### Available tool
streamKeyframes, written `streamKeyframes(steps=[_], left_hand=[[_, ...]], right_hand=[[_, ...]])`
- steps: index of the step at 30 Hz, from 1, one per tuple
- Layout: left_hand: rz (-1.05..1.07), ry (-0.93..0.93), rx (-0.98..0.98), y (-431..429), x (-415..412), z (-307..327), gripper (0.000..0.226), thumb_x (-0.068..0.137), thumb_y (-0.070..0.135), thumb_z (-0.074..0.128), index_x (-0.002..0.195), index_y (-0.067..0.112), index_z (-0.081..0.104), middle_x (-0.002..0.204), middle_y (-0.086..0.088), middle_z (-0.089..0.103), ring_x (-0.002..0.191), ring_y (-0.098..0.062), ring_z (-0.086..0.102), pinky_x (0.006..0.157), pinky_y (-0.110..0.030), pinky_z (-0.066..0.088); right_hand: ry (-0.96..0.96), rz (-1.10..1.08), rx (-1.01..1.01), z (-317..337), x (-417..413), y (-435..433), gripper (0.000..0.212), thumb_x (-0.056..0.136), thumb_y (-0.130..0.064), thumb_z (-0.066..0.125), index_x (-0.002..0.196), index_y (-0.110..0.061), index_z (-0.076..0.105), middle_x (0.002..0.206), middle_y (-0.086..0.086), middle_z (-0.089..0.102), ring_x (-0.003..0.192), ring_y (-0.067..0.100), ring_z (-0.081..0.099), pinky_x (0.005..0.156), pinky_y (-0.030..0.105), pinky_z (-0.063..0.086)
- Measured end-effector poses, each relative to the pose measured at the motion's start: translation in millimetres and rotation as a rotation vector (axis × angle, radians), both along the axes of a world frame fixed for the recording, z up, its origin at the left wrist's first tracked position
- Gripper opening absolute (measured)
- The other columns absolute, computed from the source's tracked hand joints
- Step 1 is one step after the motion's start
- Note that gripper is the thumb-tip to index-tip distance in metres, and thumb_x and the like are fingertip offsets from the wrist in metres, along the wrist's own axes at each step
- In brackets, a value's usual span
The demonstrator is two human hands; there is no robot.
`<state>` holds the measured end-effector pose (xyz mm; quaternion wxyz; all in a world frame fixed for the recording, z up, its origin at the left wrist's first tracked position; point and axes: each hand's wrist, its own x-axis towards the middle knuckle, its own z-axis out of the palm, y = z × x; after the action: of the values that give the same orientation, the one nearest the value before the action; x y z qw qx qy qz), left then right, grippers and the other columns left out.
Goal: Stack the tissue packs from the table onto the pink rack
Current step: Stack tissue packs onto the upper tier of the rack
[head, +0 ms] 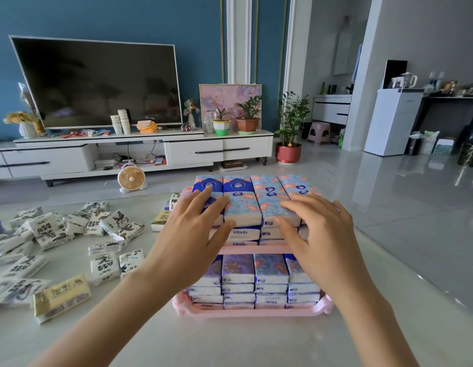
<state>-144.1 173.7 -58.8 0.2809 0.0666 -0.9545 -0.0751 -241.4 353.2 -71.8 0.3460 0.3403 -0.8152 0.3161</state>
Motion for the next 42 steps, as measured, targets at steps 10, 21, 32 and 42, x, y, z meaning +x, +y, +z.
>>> streamKeyframes(steps=[10, 21, 32, 42], left_hand=[[0.036, -0.072, -0.017, 1.0, 1.3, 1.9, 0.069, 0.084, 0.062, 0.045, 0.144, 0.036, 0.023, 0.154, 0.007, 0.016, 0.141, -0.013, 0.009, 0.109, -0.031, 0.026], [-0.021, 0.036, 0.085, -3.7, 0.3, -2.9, 0.069, 0.084, 0.068, 0.036, 0.143, 0.033, 0.027, 0.153, 0.007, 0.018, 0.141, -0.013, 0.01, 0.11, -0.033, 0.024], [-0.204, 0.348, 0.144, -35.2, 58.4, -6.8, 0.05, 0.095, 0.053, 0.024, 0.138, 0.028, 0.031, 0.14, 0.015, 0.038, 0.128, 0.014, 0.029, 0.101, -0.003, 0.022], [0.158, 0.233, 0.607, -87.4, 157.9, -93.6, 0.028, 0.074, 0.064, 0.038, 0.101, 0.073, 0.042, 0.116, 0.029, 0.053, 0.095, 0.003, 0.057, 0.073, -0.012, 0.039]], right_hand=[[-0.027, 0.036, 0.025, -3.4, -3.4, 1.0, 0.047, 0.079, -0.053, 0.044, 0.109, -0.022, 0.065, 0.117, -0.008, 0.063, 0.116, 0.022, 0.055, 0.099, 0.048, 0.036], [-0.015, 0.002, 0.03, -2.4, -1.9, 0.8, 0.05, 0.082, -0.052, 0.04, 0.116, -0.023, 0.061, 0.126, -0.003, 0.058, 0.129, 0.026, 0.043, 0.104, 0.047, 0.027], [0.107, 0.19, -0.251, 9.8, 18.4, -6.0, 0.035, 0.089, -0.024, 0.046, 0.116, -0.008, 0.061, 0.119, 0.004, 0.059, 0.115, 0.021, 0.053, 0.097, 0.043, 0.041], [0.278, 0.345, -0.321, -6.2, 56.6, -56.7, 0.023, 0.082, 0.0, 0.043, 0.085, 0.002, 0.065, 0.088, 0.008, 0.061, 0.087, 0.017, 0.055, 0.083, 0.026, 0.042]])
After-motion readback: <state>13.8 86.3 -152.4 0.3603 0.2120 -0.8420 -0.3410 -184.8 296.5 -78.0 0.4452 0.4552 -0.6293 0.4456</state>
